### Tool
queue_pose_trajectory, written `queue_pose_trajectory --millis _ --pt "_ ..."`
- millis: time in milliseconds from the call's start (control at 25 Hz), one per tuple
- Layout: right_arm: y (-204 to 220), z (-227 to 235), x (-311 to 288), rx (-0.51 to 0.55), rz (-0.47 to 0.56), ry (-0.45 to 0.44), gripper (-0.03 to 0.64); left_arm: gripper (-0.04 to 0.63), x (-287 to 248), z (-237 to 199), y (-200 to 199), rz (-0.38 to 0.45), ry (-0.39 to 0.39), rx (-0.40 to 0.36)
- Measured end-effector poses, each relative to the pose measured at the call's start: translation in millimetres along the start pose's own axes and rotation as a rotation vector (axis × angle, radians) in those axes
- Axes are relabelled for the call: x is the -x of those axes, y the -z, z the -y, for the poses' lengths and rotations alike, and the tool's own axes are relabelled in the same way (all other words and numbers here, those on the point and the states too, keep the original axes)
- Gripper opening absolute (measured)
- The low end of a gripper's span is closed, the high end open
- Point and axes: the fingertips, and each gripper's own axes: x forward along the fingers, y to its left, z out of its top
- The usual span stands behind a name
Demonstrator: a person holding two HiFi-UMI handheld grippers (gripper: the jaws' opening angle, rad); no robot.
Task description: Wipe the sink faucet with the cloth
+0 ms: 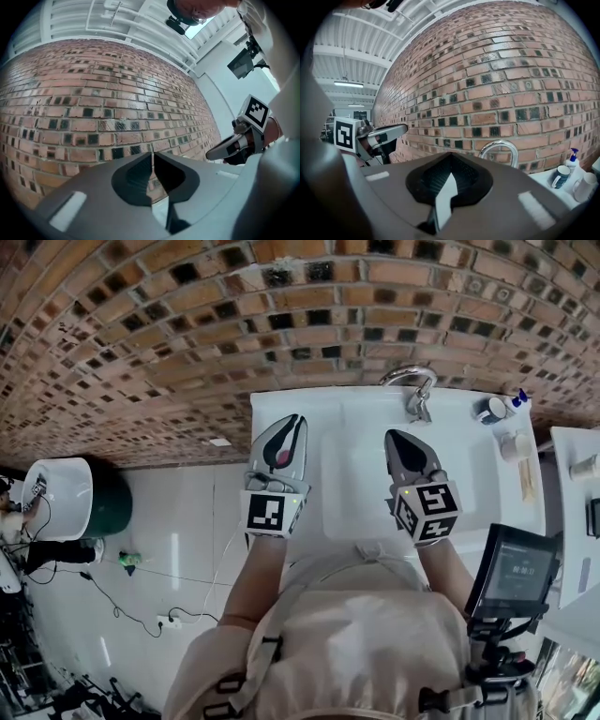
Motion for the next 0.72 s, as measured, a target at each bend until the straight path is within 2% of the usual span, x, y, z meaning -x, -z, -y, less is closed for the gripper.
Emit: queue_pose_trajectory --millis 40,120,320,720 --pt "-0.6 0.2 0.7 0.001 0.004 -0.001 -0.015 0.003 -1.4 1.3 2.2 -0.011 -0.003 -0.011" --pt "-1.7 -2.0 2.8 0.004 0.014 -0.01 -0.015 0.002 -3.3 4.4 5.2 -0.025 -0.003 -0.017" --pt "-6.3 -10.3 9.0 0.02 0.036 -0.048 -0.012 0.002 -7.8 13.7 17.6 -0.103 0.015 0.049" --pt "-15.9 -24.3 13.3 0.071 0.067 -0.1 -0.014 0.002 -12.5 31.1 24.2 -0.177 0.084 0.069"
